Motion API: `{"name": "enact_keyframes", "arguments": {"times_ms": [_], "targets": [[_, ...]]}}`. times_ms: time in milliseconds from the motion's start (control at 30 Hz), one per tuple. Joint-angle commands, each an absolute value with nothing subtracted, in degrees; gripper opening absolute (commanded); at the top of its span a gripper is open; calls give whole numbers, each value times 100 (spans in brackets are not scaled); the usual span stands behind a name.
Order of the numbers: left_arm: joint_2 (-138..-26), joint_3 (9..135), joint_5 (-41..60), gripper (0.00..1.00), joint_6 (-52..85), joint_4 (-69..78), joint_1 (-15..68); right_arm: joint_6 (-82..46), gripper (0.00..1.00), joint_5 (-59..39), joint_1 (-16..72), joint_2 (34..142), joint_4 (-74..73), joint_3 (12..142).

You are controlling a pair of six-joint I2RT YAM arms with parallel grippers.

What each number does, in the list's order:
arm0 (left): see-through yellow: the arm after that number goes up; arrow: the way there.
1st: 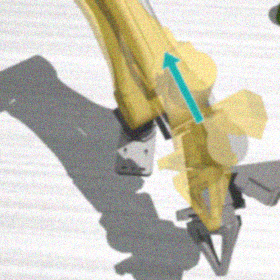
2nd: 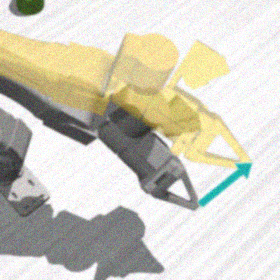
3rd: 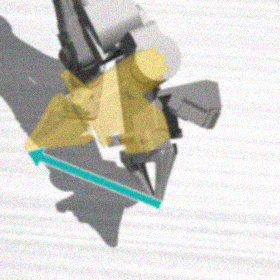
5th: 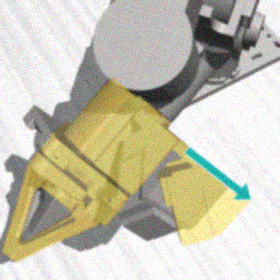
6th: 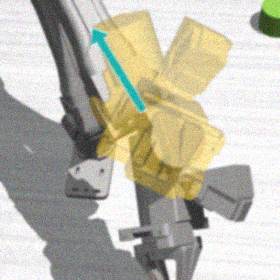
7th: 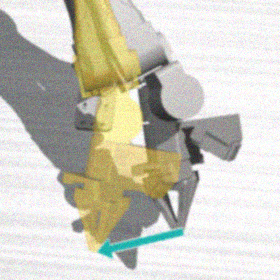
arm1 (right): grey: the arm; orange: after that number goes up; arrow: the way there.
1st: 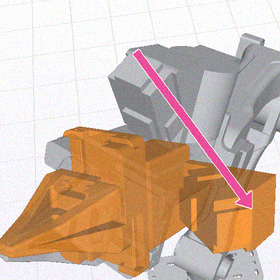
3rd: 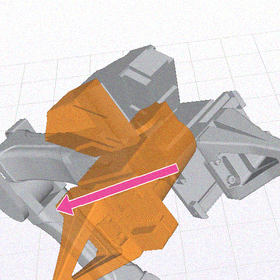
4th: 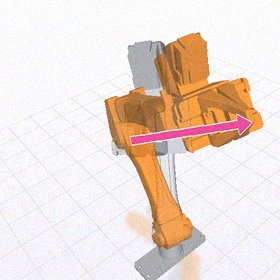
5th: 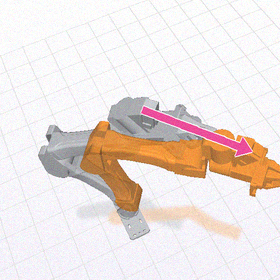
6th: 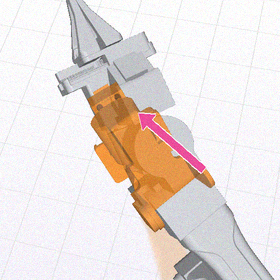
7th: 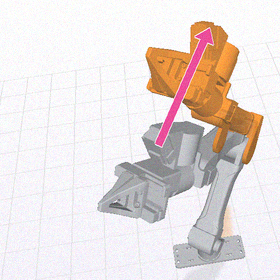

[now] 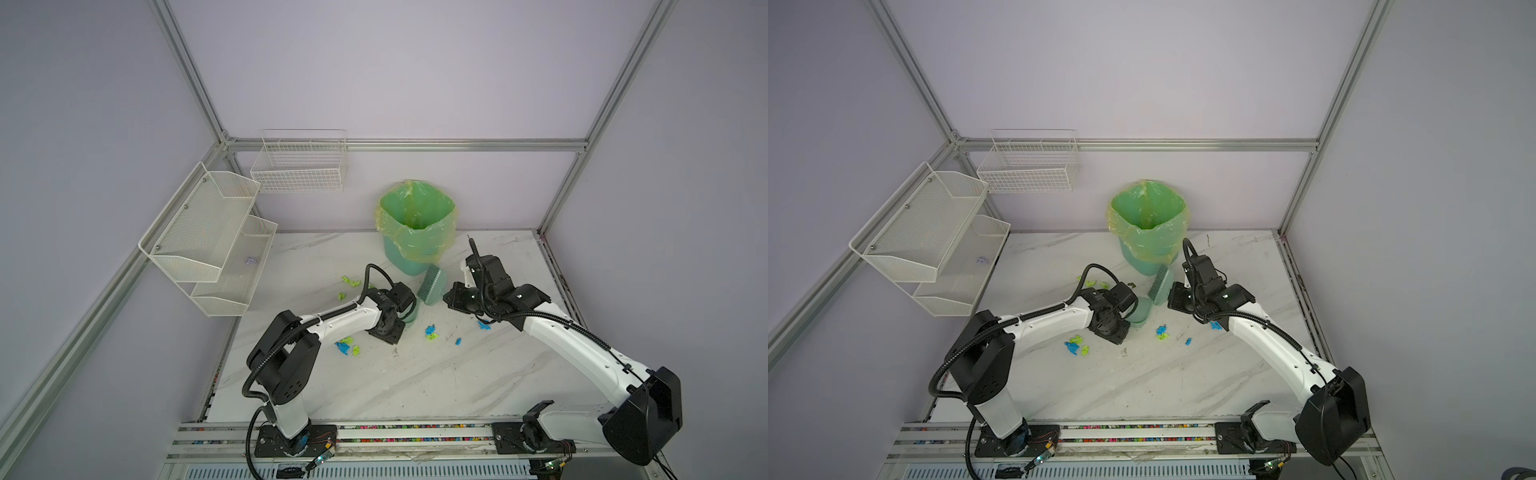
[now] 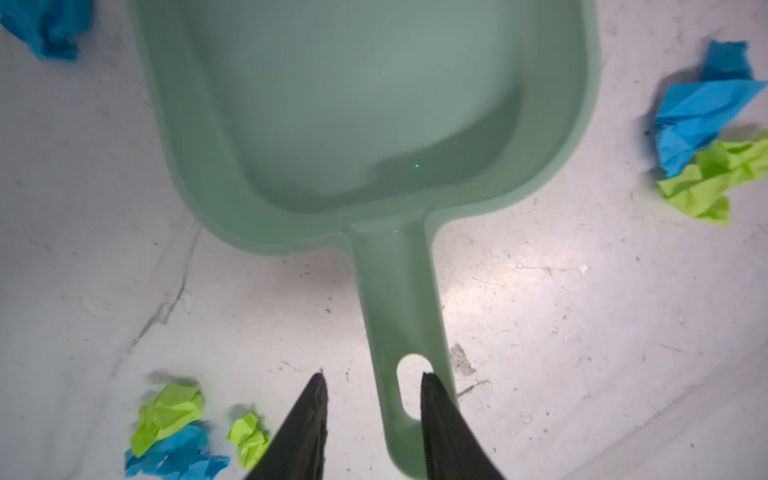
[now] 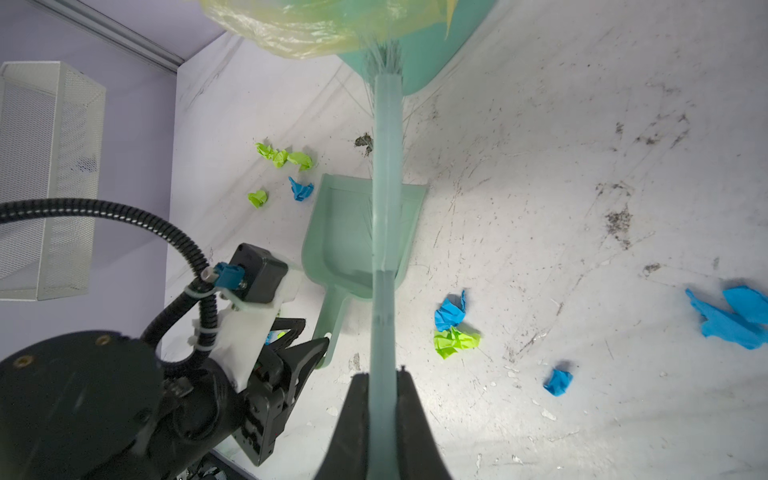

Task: Sweep away the paper scraps from the table

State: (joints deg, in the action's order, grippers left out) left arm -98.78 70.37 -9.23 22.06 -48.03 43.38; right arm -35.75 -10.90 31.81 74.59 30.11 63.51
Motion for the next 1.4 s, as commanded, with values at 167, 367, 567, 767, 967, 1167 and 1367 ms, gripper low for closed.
{"name": "enact_keyframes", "arguments": {"times_ms": [167, 367, 567, 767, 967, 1167, 1367], "targets": [[-9612, 6811, -1186, 40, 2406, -4916, 4331, -3621, 0, -1046, 3199, 7381, 2856, 6256], [-9709, 6750, -1005, 38, 2558, -4938, 4343, -3621, 0, -1028, 3200, 7325, 2845, 6192], [-9793, 6812, -882, 37, 2619, -4866, 4344, -3621, 0, -1015, 3201, 7313, 2847, 6179], [-9994, 6865, -765, 32, 2680, -4838, 4351, -3621, 0, -986, 3199, 7281, 2883, 6179], [-10046, 6864, -838, 18, 2714, -4843, 4354, -3621, 0, -967, 3199, 7269, 2896, 6161], [-10042, 6913, -896, 0, 2716, -4872, 4353, -3621, 0, -967, 3199, 7289, 2882, 6162], [-10003, 6943, -880, 0, 2707, -4913, 4357, -3616, 0, -901, 3200, 7236, 3026, 6208]]}}
